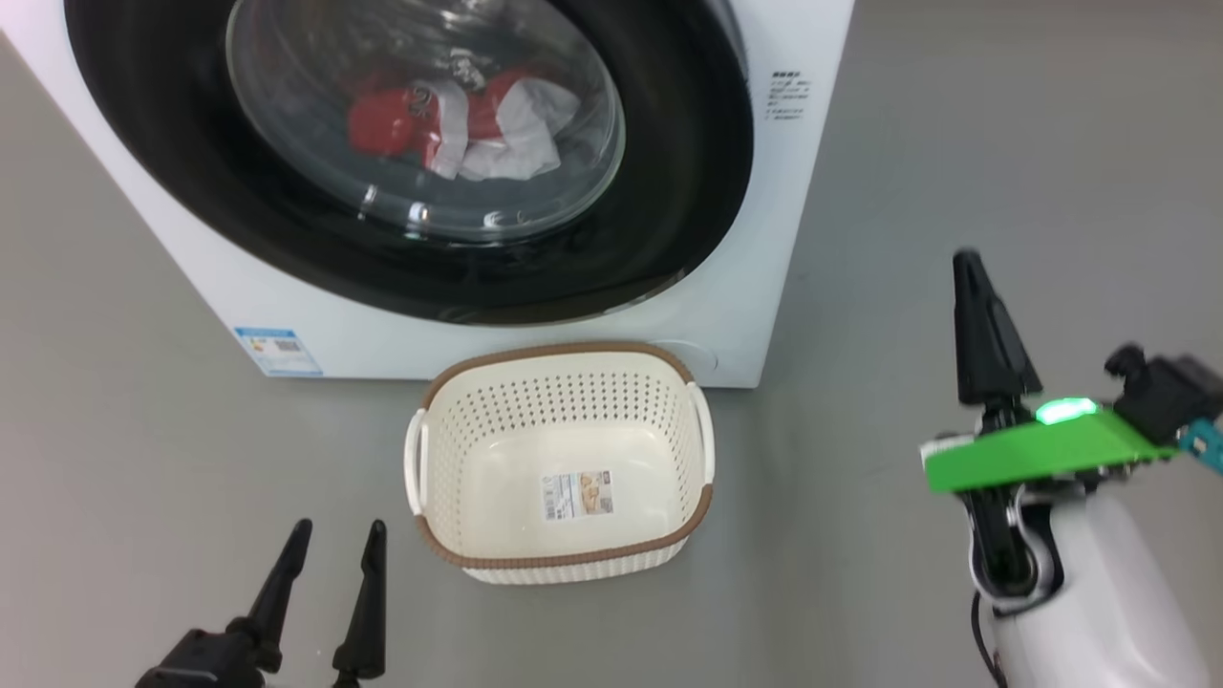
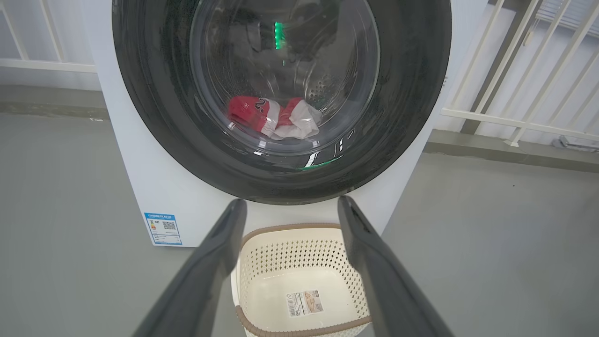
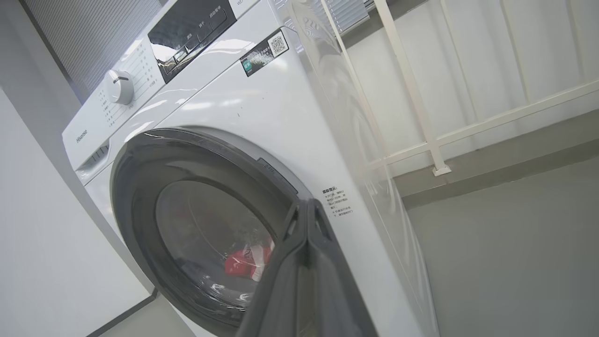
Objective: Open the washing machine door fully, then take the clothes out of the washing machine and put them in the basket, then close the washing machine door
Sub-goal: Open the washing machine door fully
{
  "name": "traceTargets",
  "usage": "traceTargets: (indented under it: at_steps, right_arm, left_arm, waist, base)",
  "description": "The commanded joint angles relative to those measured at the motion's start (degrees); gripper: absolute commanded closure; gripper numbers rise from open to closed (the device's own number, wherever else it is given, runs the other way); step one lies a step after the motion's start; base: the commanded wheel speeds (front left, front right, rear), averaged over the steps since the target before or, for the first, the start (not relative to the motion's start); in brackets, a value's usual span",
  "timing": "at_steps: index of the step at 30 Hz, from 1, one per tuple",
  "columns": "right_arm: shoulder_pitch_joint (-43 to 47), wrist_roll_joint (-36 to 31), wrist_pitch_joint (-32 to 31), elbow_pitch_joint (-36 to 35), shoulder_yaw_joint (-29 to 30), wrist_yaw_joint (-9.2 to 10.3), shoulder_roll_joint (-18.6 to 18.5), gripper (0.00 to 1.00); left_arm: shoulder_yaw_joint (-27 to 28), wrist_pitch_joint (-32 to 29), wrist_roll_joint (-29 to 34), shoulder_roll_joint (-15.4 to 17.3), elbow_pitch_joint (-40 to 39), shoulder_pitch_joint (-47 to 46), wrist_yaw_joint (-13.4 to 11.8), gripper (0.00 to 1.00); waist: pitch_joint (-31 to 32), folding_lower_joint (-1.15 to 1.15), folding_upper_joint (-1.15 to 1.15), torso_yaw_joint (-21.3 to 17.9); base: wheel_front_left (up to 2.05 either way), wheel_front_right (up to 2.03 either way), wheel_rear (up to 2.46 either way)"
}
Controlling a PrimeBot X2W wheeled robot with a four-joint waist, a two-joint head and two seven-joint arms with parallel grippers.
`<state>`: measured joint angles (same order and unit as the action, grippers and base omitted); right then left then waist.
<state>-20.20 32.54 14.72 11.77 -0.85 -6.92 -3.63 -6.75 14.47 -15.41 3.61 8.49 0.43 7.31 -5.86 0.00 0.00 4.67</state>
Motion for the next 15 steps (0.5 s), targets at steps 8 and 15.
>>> traceTargets:
  at_steps: [8, 15]
  right_arm:
    - [-10.74, 2.9, 0.28, 1.46, -3.27, -0.57, -1.81, 1.0]
    - [-20.04, 5.95, 0.28, 5.23, -5.06, -0.57, -3.68, 1.0]
  left_arm:
    - [1.69, 0.52, -0.74, 0.58, -1.72, -3.61, 0.18, 0.0]
    - [1.37, 0.52, -1.2, 0.94, -1.91, -5.44, 0.18, 0.0]
  waist:
    - [-2.96, 0.0, 0.0, 1.94]
    - [-5.44, 0.0, 0.0, 2.51]
  base:
    - [0.0, 0.0, 0.0]
    - [0.0, 0.0, 0.0]
